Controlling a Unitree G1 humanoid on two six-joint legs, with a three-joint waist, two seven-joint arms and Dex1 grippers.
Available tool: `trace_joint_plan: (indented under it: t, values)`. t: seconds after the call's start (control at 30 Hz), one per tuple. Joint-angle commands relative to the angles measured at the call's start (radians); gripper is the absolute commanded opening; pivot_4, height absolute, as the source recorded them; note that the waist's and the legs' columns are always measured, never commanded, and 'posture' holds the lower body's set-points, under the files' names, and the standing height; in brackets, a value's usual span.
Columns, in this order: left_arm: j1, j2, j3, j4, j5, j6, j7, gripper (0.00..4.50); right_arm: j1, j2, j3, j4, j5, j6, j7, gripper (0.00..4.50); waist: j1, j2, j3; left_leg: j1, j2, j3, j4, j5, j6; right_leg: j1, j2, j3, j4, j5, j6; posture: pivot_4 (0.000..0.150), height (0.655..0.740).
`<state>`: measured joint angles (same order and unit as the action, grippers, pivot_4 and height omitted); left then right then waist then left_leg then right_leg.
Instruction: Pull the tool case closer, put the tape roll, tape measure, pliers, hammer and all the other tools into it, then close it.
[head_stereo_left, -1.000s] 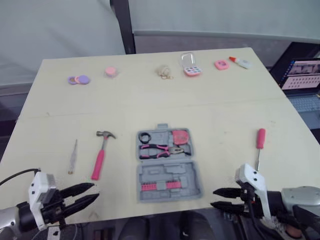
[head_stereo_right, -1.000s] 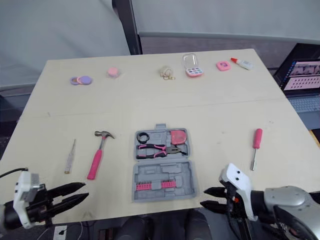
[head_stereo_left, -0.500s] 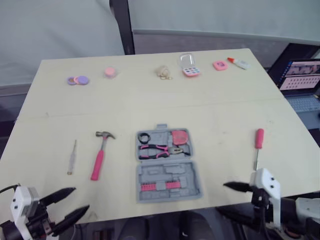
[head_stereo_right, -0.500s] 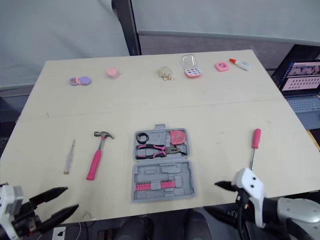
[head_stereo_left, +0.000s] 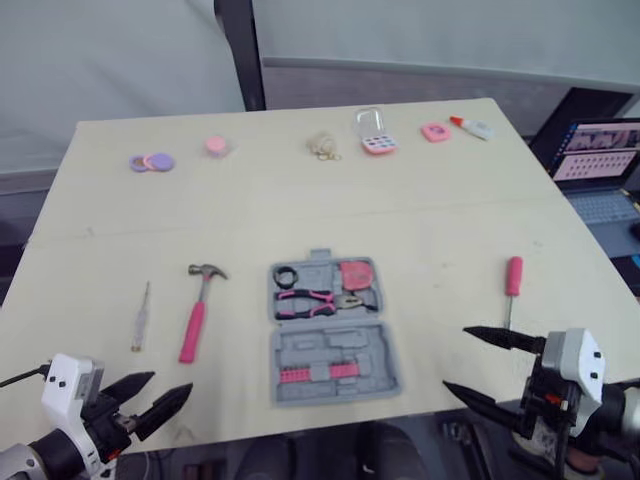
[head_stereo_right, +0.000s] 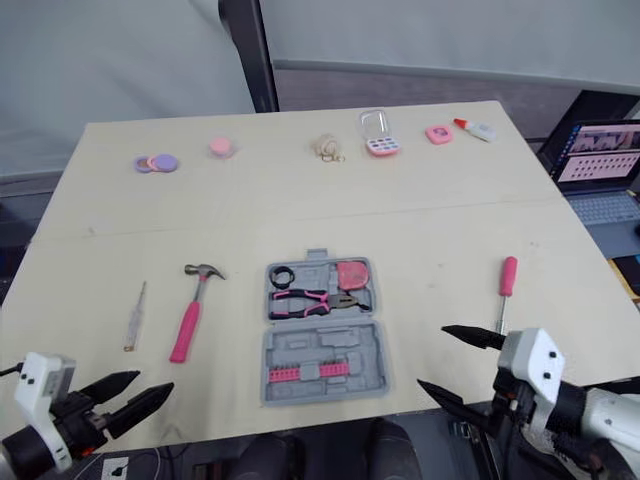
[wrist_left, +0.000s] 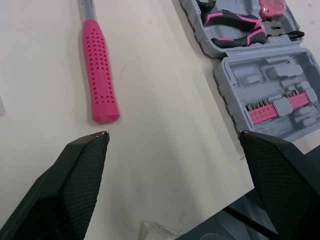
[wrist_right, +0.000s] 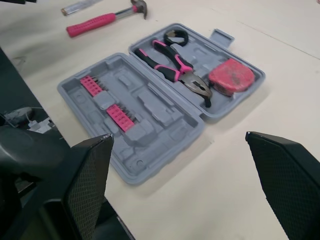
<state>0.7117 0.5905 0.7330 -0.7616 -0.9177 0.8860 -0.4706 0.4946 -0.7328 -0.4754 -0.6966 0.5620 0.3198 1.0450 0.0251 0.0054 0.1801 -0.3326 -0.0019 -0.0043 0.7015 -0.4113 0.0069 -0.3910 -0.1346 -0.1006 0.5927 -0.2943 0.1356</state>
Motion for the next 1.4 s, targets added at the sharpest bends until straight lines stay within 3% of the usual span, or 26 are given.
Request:
trace_joint_plan:
  t: [0.03,0.13,0.23,0.4,0.63,1.4]
  values:
    - [-0.052,0.052,0.034,-0.024,-0.021,0.027,0.059,4.45,-0.011,-0.02,0.003,-0.004,0.022,-0.029,0.033,4.48,0.003,0.0,0.0,0.0,0.0,0.0,0.0,0.0,0.0,0.0,0.0,0.0,0.0,0.0,0.0,0.15,0.74]
    - [-0.208,0.136,0.085,0.05,-0.107,0.154,0.215,4.45,-0.021,-0.039,0.017,-0.008,0.039,-0.043,0.075,4.48,0.008,0.001,0.0,0.0,-0.001,-0.002,0.001,0.001,-0.001,0.0,0.0,0.0,0.001,-0.001,-0.001,0.15,0.74]
    - [-0.311,0.211,0.091,0.116,-0.157,0.255,0.27,4.45,-0.034,-0.046,0.034,-0.014,0.048,-0.052,0.087,4.48,0.001,0.0,-0.001,0.001,0.0,-0.003,0.001,0.001,-0.002,0.0,0.001,0.0,0.007,-0.002,-0.003,0.15,0.74]
    - [-0.45,0.287,0.032,0.165,-0.151,0.384,0.374,4.45,-0.054,-0.048,0.049,-0.013,0.046,-0.053,0.078,4.48,-0.01,0.0,-0.002,0.001,-0.001,-0.002,-0.001,0.001,-0.002,-0.001,0.0,0.0,0.007,-0.002,-0.003,0.15,0.74]
    - [-0.607,0.26,0.009,0.243,-0.116,0.551,0.507,4.45,-0.053,-0.051,0.036,-0.02,0.047,-0.045,0.064,4.48,-0.003,0.0,-0.002,0.002,-0.001,-0.001,0.0,0.001,-0.002,-0.001,0.001,0.0,0.008,-0.002,-0.003,0.15,0.74]
    - [-0.817,0.205,-0.335,0.628,0.274,0.352,0.338,4.45,-0.044,-0.067,0.053,-0.09,0.026,-0.006,-0.025,4.48,-0.001,-0.001,-0.002,0.003,-0.002,0.0,0.0,0.001,-0.004,-0.002,0.001,0.0,0.01,-0.002,-0.003,0.15,0.74]
